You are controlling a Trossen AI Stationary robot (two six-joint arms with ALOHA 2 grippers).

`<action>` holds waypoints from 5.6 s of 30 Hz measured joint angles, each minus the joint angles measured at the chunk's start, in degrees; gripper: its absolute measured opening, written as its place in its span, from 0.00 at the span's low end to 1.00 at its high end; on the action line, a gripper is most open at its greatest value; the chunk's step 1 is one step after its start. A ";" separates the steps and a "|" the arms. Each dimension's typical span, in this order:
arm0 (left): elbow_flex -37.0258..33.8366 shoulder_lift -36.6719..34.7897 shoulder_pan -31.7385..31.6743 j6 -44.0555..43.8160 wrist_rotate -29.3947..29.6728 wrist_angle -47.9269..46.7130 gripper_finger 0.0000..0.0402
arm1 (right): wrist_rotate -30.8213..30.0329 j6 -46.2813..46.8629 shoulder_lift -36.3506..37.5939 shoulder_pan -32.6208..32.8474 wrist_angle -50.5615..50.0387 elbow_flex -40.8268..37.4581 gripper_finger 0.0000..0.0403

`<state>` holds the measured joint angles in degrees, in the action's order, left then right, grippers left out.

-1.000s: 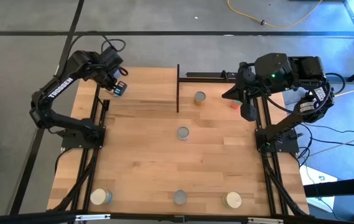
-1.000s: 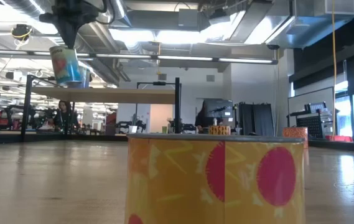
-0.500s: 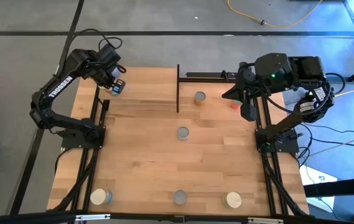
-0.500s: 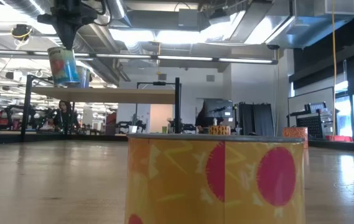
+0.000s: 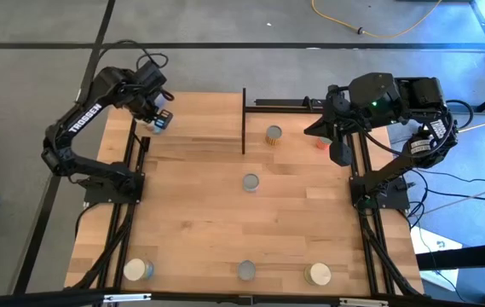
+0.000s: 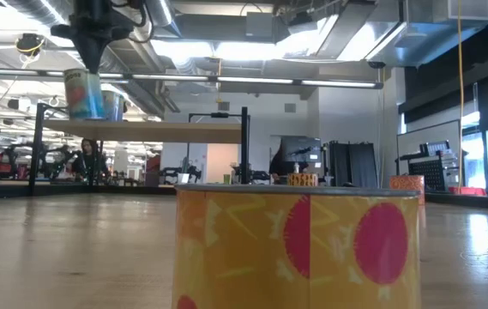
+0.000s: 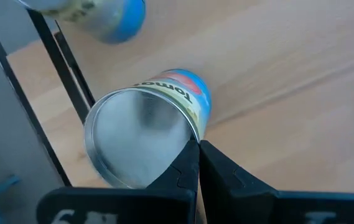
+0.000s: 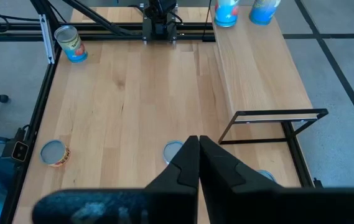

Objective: Pick and place cans onto a shelf
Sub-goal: Put the top blue canned tomatoes on the shelf aligned with the other blue canned peas, then put the blue canned tomatoes on the shelf

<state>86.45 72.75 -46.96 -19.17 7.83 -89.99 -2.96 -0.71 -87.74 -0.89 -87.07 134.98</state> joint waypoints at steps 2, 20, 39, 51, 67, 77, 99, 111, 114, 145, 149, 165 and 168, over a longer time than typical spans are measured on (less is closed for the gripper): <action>-1.43 0.00 0.01 0.28 0.19 0.14 0.00 | 0.00 0.00 0.00 0.00 0.00 0.00 0.03; -1.31 0.04 0.48 0.28 1.21 -0.20 0.04 | 0.00 -1.32 0.00 -0.01 0.00 0.00 0.03; -1.22 0.00 0.48 1.87 2.13 -0.05 0.13 | 0.00 -1.07 0.00 0.00 0.02 0.00 0.03; -1.20 -0.11 0.50 1.92 3.92 -0.02 0.14 | 0.00 -1.05 0.00 0.00 0.04 0.00 0.03; 5.89 -2.38 0.63 3.19 -0.34 0.00 0.14 | 0.00 -1.29 -0.69 -0.01 0.33 0.02 0.03; 10.34 -2.32 7.41 -0.50 -6.09 0.00 0.04 | 0.00 -1.29 -1.16 0.00 0.28 0.00 0.03; -3.45 -3.60 21.26 -14.85 2.52 -0.05 0.00 | 0.01 -1.31 -1.14 -0.01 -0.72 0.00 0.03; -6.63 -3.50 17.36 -12.66 7.74 0.00 0.00 | 0.02 -1.28 -1.14 -0.01 -1.36 0.00 0.03; -7.46 -3.50 15.44 -11.74 7.75 -0.04 0.00 | 0.02 -1.31 -1.14 -0.02 -1.36 0.00 0.03; -0.28 -3.41 11.93 -2.72 1.94 -0.05 0.00 | -0.42 -2.18 -1.14 -0.01 -1.31 -0.02 0.03; 6.91 -3.45 17.06 -2.53 -0.21 0.04 0.00 | -0.43 -2.10 -1.14 0.00 -1.31 -0.02 0.03; 8.92 -11.88 37.85 7.37 -16.41 -0.03 0.00 | 5.39 -1.59 -1.11 0.00 -2.91 -0.02 0.03; 7.15 -14.21 40.34 7.38 -19.42 -0.06 0.00 | 7.74 -2.59 -1.11 0.02 -2.91 -0.02 0.03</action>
<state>93.60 58.54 -6.62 -11.79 -11.59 -90.06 4.78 -3.30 -88.86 -0.86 -89.97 134.96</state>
